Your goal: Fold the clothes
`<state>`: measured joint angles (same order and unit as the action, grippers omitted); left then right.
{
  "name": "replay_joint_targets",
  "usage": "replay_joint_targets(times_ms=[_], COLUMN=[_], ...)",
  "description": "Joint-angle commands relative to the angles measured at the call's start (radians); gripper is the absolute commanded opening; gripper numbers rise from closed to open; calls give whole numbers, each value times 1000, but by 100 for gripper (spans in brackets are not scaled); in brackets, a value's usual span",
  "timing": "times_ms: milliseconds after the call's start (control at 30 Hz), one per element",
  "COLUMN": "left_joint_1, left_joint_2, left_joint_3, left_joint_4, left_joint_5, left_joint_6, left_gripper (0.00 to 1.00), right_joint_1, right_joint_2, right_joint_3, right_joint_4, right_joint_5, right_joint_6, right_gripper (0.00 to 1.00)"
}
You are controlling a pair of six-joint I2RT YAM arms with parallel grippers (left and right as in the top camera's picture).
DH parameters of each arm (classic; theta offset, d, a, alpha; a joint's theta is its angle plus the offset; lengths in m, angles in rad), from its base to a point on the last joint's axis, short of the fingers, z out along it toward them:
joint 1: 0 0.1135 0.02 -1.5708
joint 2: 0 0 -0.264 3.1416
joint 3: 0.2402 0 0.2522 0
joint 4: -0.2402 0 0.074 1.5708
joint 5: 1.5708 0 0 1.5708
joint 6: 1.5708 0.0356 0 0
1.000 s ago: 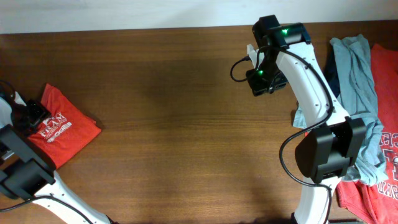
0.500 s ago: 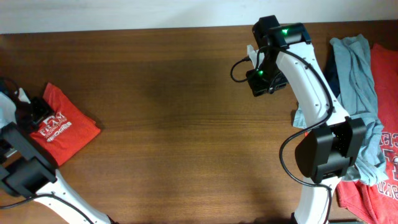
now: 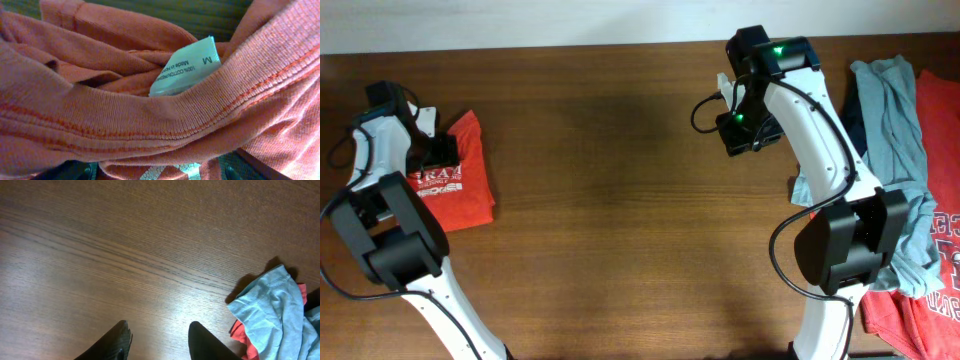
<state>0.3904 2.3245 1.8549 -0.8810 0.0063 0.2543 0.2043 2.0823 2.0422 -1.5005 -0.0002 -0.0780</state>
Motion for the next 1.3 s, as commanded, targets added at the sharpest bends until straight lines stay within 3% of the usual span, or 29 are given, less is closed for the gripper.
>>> replay_joint_targets(times_ms=[0,67,133,267,400,533,600,667,700,867,1100,1233,1267], left_joint_1=[-13,-5,-4,-11,-29,-108,-168,-225,-272,-359,-375,-383,-383], left_joint_2=[93,93,87,47,-15,-103,-129,-139,-139,-137,-148,-272,-356], left_joint_3=[18,99,230,498,618,624,624,624,624,623,622,423,285], left_joint_4=[-66,-139,-242,-413,-517,-567,-585,-597,-593,-611,-807,-807,-807], left_joint_5=[79,76,75,-5,-55,-60,-60,-55,-48,30,8,8,-15], left_joint_6=[3,1,-3,-53,-100,-112,-112,-112,-112,-111,-161,-198,-211], left_gripper=[76,83,99,99,99,99,99,99,99,99,99,99,99], right_joint_1=[-8,-8,-8,-9,-20,-70,-98,-114,-118,-121,-146,-147,-145], right_joint_2=[1,1,1,0,-6,-11,-11,-11,-11,-14,-157,-270,-302], right_joint_3=[5,5,5,6,6,53,97,116,117,121,125,106,92], right_joint_4=[-3,-3,-3,-3,16,42,53,80,109,121,70,-42,-88], right_joint_5=[6,5,5,5,5,-32,-55,-58,-78,-100,-89,-44,-45], right_joint_6=[8,8,9,9,48,72,71,71,72,64,87,107,115], right_gripper=[43,43,44,45,47,50,57,75,99,99,99,99,99])
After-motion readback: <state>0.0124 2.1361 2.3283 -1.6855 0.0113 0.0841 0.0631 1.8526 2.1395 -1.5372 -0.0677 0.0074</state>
